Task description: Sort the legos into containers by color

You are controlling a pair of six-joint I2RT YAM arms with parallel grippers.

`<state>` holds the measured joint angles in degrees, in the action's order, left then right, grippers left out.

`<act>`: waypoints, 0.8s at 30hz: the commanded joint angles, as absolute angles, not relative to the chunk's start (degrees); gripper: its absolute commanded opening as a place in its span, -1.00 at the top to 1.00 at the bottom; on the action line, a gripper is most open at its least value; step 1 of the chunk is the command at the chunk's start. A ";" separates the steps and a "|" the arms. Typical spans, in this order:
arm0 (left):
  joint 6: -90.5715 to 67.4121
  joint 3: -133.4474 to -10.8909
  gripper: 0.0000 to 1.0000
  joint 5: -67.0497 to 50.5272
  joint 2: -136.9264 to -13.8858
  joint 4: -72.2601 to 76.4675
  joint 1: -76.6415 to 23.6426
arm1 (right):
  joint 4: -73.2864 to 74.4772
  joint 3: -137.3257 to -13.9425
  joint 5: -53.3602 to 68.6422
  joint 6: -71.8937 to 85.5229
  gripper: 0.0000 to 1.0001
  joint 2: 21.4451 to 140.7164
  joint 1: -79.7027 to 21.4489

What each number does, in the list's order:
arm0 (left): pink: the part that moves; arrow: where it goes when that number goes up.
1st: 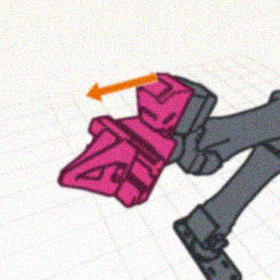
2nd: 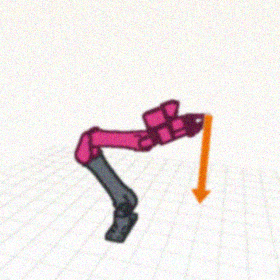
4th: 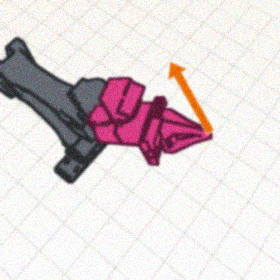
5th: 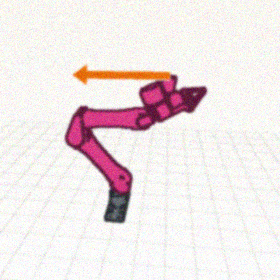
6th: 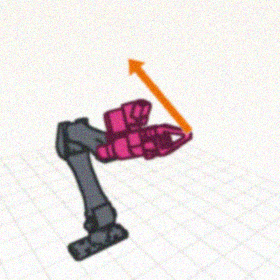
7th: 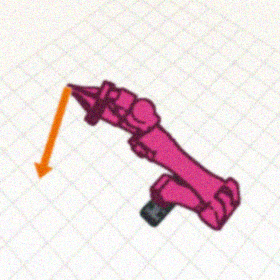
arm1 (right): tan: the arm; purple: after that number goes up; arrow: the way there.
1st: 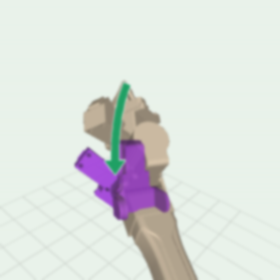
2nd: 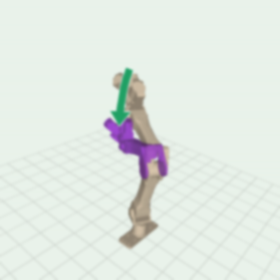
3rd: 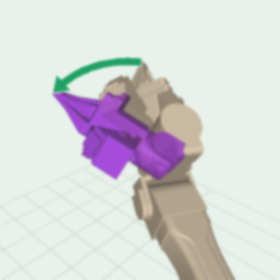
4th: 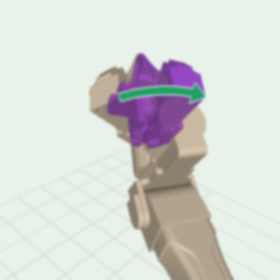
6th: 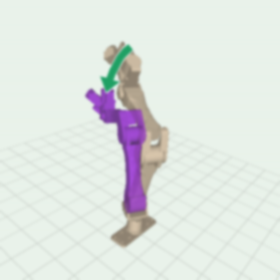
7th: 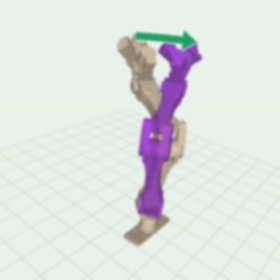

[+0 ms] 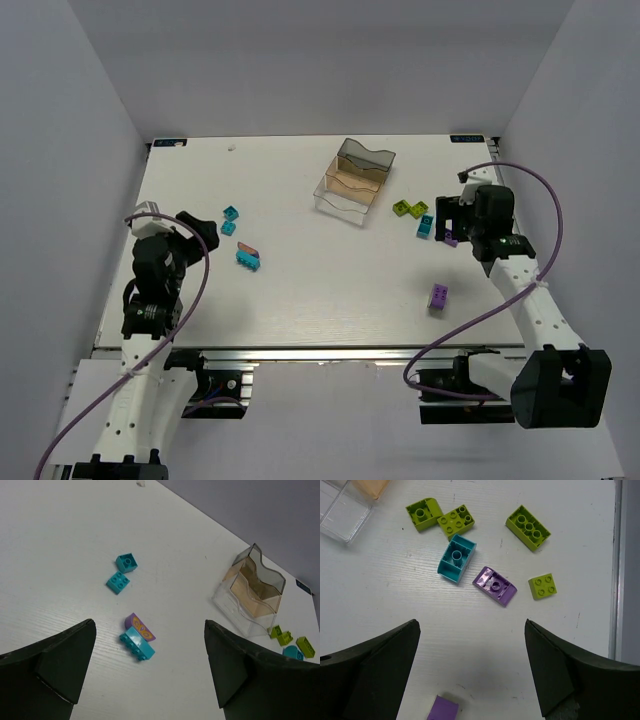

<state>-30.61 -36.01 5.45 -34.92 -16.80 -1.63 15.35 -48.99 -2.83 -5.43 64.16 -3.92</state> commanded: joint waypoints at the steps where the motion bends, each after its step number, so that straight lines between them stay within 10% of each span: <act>1: -31.64 -35.25 -0.96 1.94 -33.93 -18.02 -1.58 | 16.52 -49.05 -2.38 -5.97 -0.79 61.61 -3.96; 10: -32.78 -34.28 -0.72 0.27 -32.52 -19.16 -1.67 | 22.49 -42.81 28.46 -34.95 -0.79 51.77 -4.30; 15: -34.71 -32.61 0.76 -3.60 -31.64 -18.81 -1.67 | 33.75 -44.65 34.37 -41.50 -0.79 53.26 -4.75; 16: -35.06 -32.35 0.79 -4.04 -31.47 -18.72 -1.67 | 33.75 -44.74 33.58 -37.74 -0.76 53.61 -4.83; 20: -36.73 -31.12 0.00 -6.85 -31.12 -18.63 -1.67 | 36.04 -47.02 23.86 -28.44 0.16 57.21 -4.92; 24: -37.79 -29.71 -0.55 -8.70 -29.97 -19.07 -1.67 | 39.89 -48.86 19.78 -21.72 -0.63 60.37 -5.01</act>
